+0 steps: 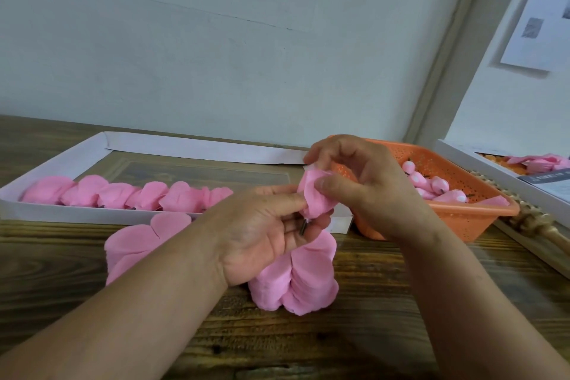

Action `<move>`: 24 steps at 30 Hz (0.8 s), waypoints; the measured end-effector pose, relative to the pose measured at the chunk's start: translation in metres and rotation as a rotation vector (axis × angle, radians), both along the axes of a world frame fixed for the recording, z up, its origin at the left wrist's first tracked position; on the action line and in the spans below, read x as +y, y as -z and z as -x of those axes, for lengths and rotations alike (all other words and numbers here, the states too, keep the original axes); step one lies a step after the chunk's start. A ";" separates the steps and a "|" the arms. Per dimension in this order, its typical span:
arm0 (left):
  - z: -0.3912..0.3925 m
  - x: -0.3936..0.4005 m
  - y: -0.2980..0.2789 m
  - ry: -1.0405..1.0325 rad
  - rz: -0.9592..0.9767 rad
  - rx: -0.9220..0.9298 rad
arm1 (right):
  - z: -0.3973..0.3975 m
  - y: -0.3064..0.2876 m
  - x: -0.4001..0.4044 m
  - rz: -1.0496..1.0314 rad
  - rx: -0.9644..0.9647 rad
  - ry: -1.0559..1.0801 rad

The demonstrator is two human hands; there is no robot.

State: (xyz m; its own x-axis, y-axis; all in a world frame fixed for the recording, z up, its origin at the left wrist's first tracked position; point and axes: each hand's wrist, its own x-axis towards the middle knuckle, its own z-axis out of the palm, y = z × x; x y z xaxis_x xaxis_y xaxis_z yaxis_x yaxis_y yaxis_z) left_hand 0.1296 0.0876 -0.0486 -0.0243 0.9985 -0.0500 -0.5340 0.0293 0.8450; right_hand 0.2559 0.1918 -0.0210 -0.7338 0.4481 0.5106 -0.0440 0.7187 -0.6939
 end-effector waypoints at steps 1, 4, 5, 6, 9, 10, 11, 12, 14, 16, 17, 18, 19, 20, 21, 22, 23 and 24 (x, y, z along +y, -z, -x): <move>0.000 0.000 0.000 0.000 0.003 0.003 | -0.002 -0.001 -0.001 0.015 -0.023 -0.055; -0.001 -0.001 0.000 -0.030 0.005 -0.017 | -0.005 -0.001 -0.001 -0.007 -0.158 -0.154; -0.002 -0.001 -0.001 -0.038 0.003 -0.024 | -0.005 0.000 0.000 -0.044 -0.191 -0.138; -0.002 -0.001 -0.001 -0.041 0.001 -0.029 | -0.005 0.000 0.001 -0.063 -0.199 -0.121; -0.003 -0.001 -0.001 -0.025 0.002 -0.040 | -0.006 -0.001 0.002 0.004 -0.136 -0.135; -0.003 -0.001 -0.001 -0.016 0.000 -0.037 | -0.007 -0.002 0.002 0.012 -0.113 -0.139; -0.003 -0.002 -0.001 -0.007 -0.003 -0.032 | -0.007 -0.002 0.002 0.006 -0.094 -0.138; -0.002 -0.002 -0.002 0.003 -0.007 -0.029 | -0.007 -0.002 0.003 0.000 -0.074 -0.136; -0.001 -0.003 -0.003 0.028 -0.009 -0.035 | -0.007 -0.002 0.003 0.012 -0.032 -0.125; -0.001 -0.003 -0.004 0.047 -0.005 -0.050 | -0.008 -0.002 0.003 0.036 -0.001 -0.117; -0.002 -0.003 -0.003 0.046 -0.001 -0.060 | -0.007 -0.001 0.002 0.045 0.004 -0.118; -0.002 -0.003 -0.003 0.037 0.003 -0.070 | -0.007 -0.001 0.002 0.052 0.005 -0.119; -0.002 -0.002 -0.002 0.022 0.005 -0.078 | -0.005 0.000 0.001 0.047 0.000 -0.113; -0.002 -0.002 -0.002 0.005 0.003 -0.075 | -0.004 0.000 0.000 0.028 -0.006 -0.094; -0.002 -0.002 -0.002 -0.011 -0.003 -0.060 | -0.002 0.001 -0.001 0.007 -0.012 -0.070; -0.002 -0.001 -0.001 -0.020 -0.010 -0.038 | 0.000 0.001 -0.001 -0.005 -0.011 -0.049; -0.002 -0.001 -0.001 -0.026 -0.015 -0.016 | 0.002 0.002 -0.001 -0.004 -0.005 -0.033; -0.002 -0.001 -0.001 -0.031 -0.018 0.001 | 0.003 0.002 -0.001 0.010 0.003 -0.026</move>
